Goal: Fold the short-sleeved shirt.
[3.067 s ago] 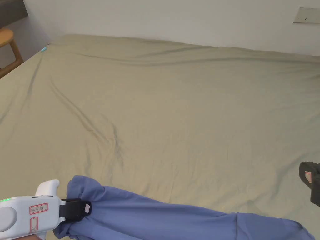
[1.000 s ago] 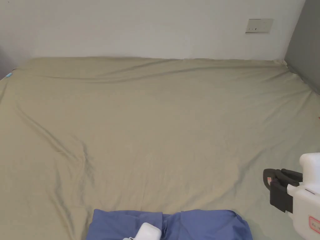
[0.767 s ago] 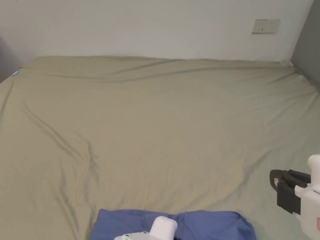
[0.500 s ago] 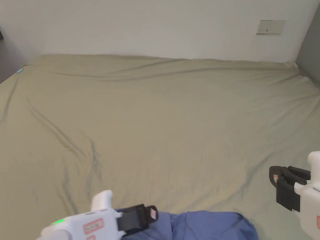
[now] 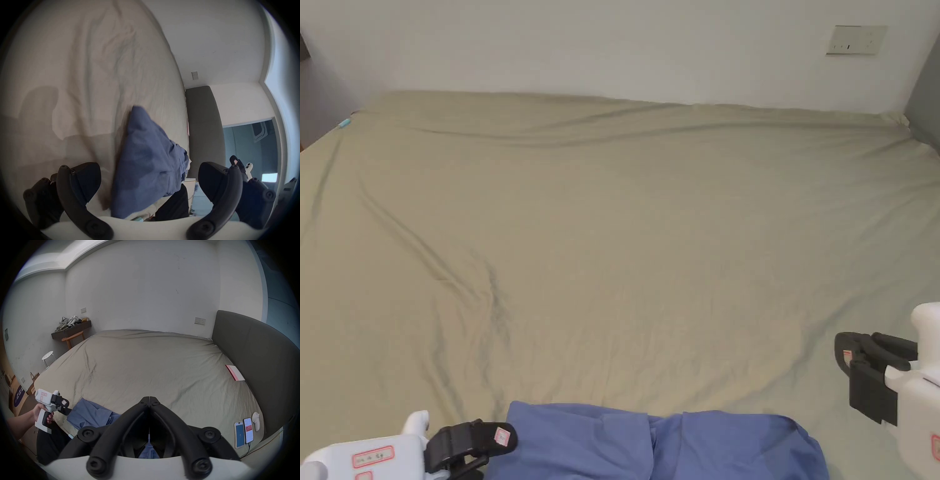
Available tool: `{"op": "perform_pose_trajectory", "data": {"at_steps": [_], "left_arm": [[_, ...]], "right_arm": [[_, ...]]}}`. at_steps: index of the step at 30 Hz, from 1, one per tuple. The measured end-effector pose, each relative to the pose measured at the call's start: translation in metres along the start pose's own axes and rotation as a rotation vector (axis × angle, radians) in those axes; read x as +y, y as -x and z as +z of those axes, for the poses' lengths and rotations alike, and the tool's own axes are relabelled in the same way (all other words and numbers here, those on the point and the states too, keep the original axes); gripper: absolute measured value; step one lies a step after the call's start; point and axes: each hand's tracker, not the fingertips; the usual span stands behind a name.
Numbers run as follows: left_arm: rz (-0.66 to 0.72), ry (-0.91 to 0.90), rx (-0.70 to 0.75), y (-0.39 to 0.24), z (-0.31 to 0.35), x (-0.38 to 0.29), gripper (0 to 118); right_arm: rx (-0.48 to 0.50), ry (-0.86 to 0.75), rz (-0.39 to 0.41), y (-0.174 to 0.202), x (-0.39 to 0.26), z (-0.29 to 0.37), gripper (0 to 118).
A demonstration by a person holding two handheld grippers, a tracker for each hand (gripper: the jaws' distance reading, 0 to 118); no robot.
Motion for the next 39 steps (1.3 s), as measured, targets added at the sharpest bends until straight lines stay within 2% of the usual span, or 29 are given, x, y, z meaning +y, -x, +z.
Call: {"op": "perform_pose_trajectory", "data": {"at_steps": [2, 3, 4, 5, 6, 7, 8, 9, 10, 11, 14, 16, 20, 23, 26, 30, 32, 39], "left_arm": [[0.027, -0.001, -0.106, 0.000, -0.015, -0.004, 113], [0.067, 0.018, -0.151, -0.003, -0.023, -0.003, 107], [0.111, 0.037, -0.152, 0.015, -0.030, 0.008, 101], [0.122, 0.045, -0.147, 0.013, -0.037, 0.007, 101], [0.083, 0.044, -0.054, 0.008, -0.044, 0.006, 73], [-0.006, 0.059, 0.131, 0.000, -0.053, 0.004, 23], [-0.079, 0.053, 0.270, -0.015, -0.058, -0.008, 11], [-0.071, 0.038, 0.128, -0.021, -0.054, -0.009, 11], [-0.080, 0.030, 0.144, -0.033, -0.052, -0.012, 11], [-0.136, 0.007, 0.265, -0.042, -0.052, -0.016, 11], [-0.305, -0.011, 0.353, -0.070, -0.048, -0.030, 11], [-0.276, -0.029, 0.334, -0.031, -0.037, 0.002, 11], [-0.230, -0.077, 0.317, -0.033, -0.015, 0.005, 11], [-0.281, -0.138, 0.427, -0.040, 0.009, 0.009, 11], [-0.301, -0.213, 0.470, -0.049, 0.040, 0.016, 11], [-0.407, -0.317, 0.660, -0.086, 0.071, 0.023, 11], [-0.470, -0.331, 0.717, -0.116, 0.072, 0.016, 11], [-0.587, -0.231, 0.691, -0.186, 0.012, -0.015, 11]], "right_arm": [[0.022, 0.007, 0.002, -0.001, 0.000, -0.002, 1], [0.043, 0.007, -0.002, -0.002, 0.000, -0.002, 1], [0.042, 0.011, -0.003, -0.002, 0.000, -0.002, 1], [0.037, 0.015, 0.002, -0.001, 0.000, -0.003, 1], [0.032, 0.018, 0.011, 0.001, 0.001, -0.004, 1], [0.027, 0.020, 0.018, 0.002, 0.001, -0.006, 1], [0.025, 0.021, 0.022, 0.002, 0.001, -0.006, 1], [0.024, 0.022, 0.023, 0.003, 0.001, -0.006, 1], [0.026, 0.024, 0.022, 0.003, 0.002, -0.006, 1], [0.029, 0.026, 0.020, 0.003, 0.002, -0.006, 1], [0.030, 0.025, 0.025, 0.004, 0.004, -0.006, 1], [0.027, 0.023, 0.029, 0.005, 0.006, -0.006, 1], [0.036, 0.018, 0.025, 0.006, 0.008, -0.005, 1], [0.040, 0.017, 0.030, 0.008, 0.010, -0.005, 1], [0.042, 0.013, 0.041, 0.010, 0.013, -0.003, 1], [0.043, -0.005, 0.044, 0.010, 0.018, 0.002, 1], [0.041, -0.011, 0.041, 0.010, 0.019, 0.005, 1], [0.044, -0.016, 0.027, 0.007, 0.015, 0.007, 1]]}}
